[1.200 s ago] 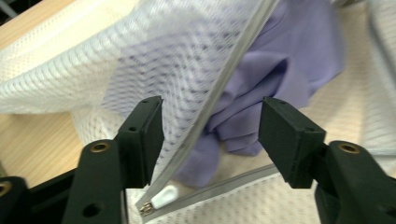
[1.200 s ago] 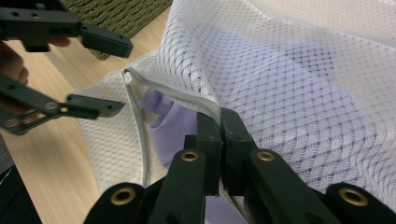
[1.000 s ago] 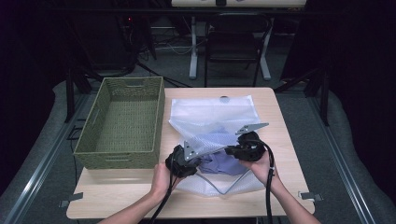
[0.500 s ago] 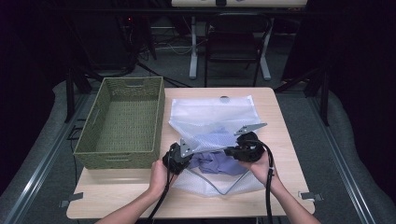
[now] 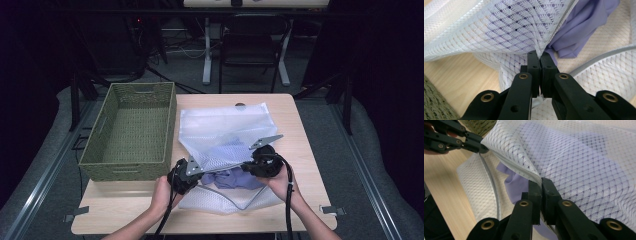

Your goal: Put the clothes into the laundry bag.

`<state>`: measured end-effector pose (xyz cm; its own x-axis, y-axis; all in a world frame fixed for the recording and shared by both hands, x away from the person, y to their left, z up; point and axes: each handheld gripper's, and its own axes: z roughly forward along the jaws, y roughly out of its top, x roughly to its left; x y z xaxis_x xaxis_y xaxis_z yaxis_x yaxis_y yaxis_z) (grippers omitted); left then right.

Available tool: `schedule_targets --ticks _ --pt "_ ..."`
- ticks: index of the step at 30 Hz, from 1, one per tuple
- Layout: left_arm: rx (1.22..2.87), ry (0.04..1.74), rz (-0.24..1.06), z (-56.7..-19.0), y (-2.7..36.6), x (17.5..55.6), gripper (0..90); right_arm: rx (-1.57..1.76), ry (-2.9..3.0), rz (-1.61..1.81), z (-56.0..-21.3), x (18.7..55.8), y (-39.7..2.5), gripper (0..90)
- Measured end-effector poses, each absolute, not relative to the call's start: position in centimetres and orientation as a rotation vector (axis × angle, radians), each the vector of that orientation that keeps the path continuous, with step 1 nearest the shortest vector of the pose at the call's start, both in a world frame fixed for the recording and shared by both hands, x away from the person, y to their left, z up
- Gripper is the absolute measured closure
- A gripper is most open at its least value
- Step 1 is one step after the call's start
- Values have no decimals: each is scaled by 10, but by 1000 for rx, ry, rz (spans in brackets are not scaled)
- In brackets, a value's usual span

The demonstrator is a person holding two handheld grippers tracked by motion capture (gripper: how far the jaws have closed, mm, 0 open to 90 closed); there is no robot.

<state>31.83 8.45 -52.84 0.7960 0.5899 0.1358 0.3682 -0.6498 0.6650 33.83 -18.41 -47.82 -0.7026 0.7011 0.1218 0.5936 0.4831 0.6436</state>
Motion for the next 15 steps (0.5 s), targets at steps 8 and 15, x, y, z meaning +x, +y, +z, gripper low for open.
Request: schedule_targets --ticks 8,15 --pt "2387 679 408 -531 89 315 884 1106 2596 938 -486 332 -182 838" --pt "2425 668 372 -535 91 314 884 1092 2635 876 -498 327 -182 786"
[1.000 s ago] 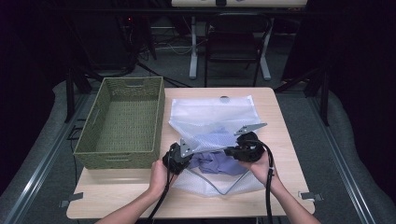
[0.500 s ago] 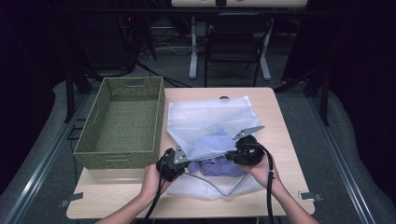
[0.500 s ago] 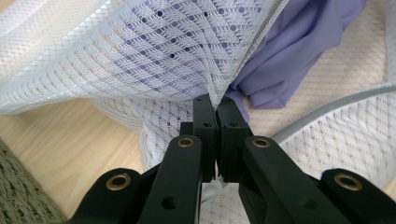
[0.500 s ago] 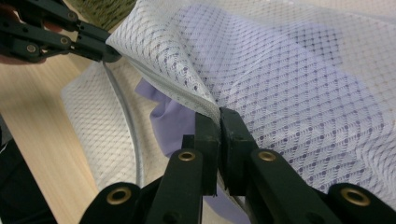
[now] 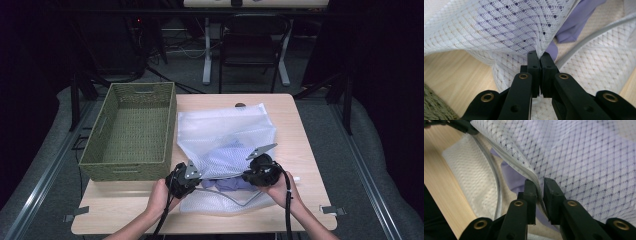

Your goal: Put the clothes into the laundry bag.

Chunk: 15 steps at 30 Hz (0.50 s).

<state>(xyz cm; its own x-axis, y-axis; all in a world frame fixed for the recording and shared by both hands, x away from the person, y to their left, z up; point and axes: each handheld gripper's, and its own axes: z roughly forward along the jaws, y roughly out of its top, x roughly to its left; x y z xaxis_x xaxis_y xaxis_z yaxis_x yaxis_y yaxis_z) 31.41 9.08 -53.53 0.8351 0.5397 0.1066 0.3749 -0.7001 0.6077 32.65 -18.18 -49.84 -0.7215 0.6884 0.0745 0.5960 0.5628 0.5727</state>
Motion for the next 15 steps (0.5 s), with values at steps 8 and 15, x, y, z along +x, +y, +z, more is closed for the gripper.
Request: schedule_targets --ticks 8,15 --pt "2499 616 309 -544 87 312 882 1098 2644 837 -512 322 -190 850" --pt "2485 629 321 -544 89 316 882 1086 2641 859 -512 318 -192 876"
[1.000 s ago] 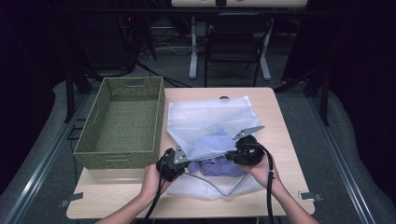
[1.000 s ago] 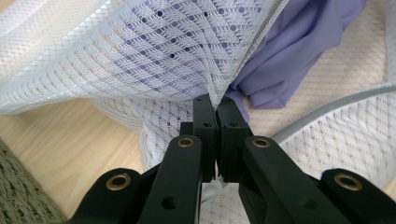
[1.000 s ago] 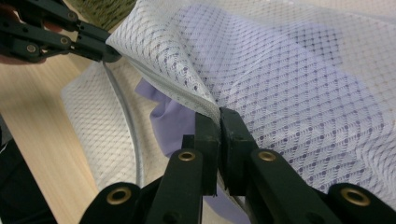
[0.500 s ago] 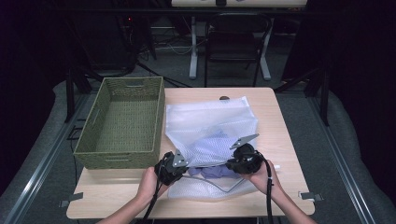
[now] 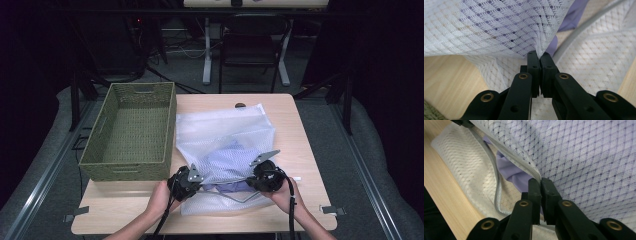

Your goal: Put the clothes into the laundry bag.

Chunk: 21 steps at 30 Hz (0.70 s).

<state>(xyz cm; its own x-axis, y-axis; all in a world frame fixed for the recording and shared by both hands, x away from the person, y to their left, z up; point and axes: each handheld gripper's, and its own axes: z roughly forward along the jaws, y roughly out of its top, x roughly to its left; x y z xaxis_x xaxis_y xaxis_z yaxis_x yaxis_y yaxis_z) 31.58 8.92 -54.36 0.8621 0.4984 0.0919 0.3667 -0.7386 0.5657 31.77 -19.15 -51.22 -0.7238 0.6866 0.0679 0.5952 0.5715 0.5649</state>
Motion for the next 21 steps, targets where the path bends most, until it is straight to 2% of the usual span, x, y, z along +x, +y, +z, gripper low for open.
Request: schedule_targets --ticks 5,7,11,13,16,21 --pt "2434 616 314 -533 95 315 879 1050 2624 910 -503 313 -193 876" --pt "2462 597 263 -533 95 315 870 1048 2634 916 -502 312 -194 876" --pt "2580 562 174 -545 88 314 747 1038 2671 895 -508 311 -193 875" --pt "2609 539 172 -549 86 312 778 1036 2685 877 -510 312 -192 873" --pt "2610 538 177 -551 86 312 897 1045 2693 862 -513 312 -193 875" --pt "2633 555 185 -555 87 315 900 1042 2726 807 -523 314 -191 877"
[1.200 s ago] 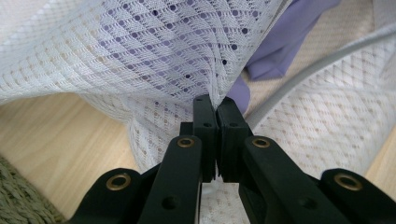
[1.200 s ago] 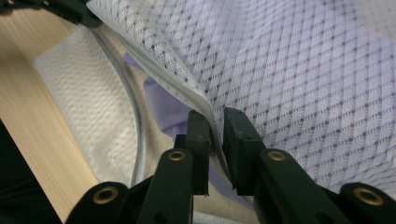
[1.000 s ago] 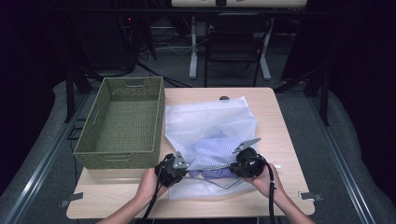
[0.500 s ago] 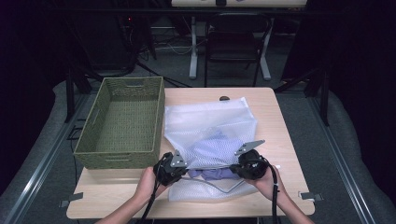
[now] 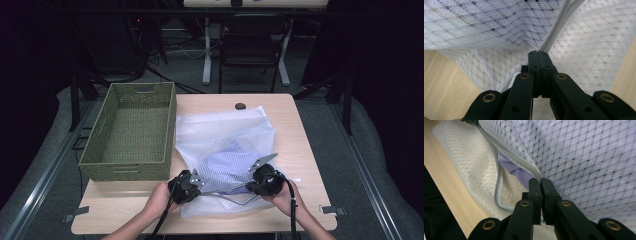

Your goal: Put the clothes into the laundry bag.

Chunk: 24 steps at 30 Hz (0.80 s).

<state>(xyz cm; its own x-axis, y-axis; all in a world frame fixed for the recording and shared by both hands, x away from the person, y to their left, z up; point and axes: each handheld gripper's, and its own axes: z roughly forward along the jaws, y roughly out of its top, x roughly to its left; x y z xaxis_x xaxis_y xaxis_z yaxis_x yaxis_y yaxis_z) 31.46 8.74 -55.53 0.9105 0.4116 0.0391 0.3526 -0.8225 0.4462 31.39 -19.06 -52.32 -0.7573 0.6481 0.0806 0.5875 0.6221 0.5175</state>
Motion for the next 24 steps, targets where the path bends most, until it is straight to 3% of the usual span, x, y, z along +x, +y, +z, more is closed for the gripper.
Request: schedule_targets --ticks 15,19,24 --pt "2620 696 373 -552 95 327 898 1032 2705 740 -537 328 -170 886" --pt "2458 636 362 -532 84 306 738 1053 2693 800 -529 325 -175 886" --pt "2349 485 352 -531 46 282 698 1075 2674 830 -523 321 -178 887"
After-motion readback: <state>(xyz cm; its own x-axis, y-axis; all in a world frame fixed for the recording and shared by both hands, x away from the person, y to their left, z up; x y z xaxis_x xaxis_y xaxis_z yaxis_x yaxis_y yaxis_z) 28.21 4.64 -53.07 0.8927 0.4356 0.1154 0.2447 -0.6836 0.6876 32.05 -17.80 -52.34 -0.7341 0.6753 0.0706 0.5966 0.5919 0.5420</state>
